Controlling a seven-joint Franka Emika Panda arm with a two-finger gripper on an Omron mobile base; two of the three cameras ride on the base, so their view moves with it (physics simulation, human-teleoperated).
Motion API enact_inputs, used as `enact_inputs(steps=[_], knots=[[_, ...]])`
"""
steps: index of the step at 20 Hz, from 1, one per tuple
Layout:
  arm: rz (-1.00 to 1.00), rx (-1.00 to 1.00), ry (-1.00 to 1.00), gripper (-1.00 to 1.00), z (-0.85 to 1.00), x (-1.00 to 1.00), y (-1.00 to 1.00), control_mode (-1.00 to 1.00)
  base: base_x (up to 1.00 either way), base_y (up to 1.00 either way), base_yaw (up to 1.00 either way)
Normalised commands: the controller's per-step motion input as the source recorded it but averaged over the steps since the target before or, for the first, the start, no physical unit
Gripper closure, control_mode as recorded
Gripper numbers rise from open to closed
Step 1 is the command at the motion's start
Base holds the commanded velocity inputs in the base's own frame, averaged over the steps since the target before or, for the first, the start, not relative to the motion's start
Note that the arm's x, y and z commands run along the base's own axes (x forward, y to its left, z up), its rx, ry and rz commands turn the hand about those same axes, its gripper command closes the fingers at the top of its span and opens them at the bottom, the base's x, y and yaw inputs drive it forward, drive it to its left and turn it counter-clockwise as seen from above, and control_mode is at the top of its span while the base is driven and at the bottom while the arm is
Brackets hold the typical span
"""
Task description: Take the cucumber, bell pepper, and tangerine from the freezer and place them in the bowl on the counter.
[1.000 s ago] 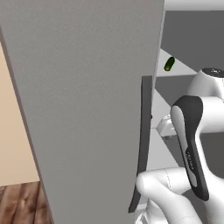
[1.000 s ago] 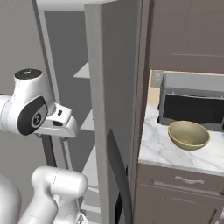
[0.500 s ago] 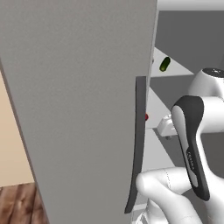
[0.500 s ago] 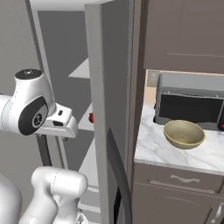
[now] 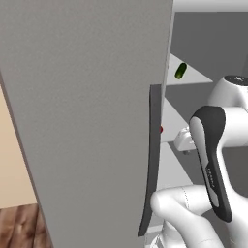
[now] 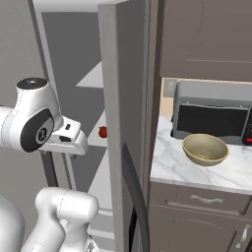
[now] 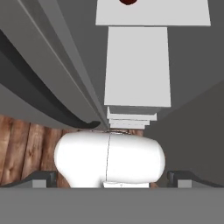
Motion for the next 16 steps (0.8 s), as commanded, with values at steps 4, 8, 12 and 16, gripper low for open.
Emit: enact_inputs(steps=[4, 8, 12, 16], knots=[[0.00, 0.00, 0.00, -1.00, 0.00, 0.00, 0.00, 1.00, 0.00, -0.28, -0.25], [0.00, 0.00, 0.00, -1.00, 0.00, 0.00, 0.00, 1.00, 0.00, -0.29, -0.34], [0.00, 0.00, 0.00, -1.00, 0.00, 0.00, 0.00, 1.00, 0.00, -0.20, -0.40], [0.00, 0.00, 0.00, -1.00, 0.00, 0.00, 0.00, 1.00, 0.01, -0.40, -0.37]])
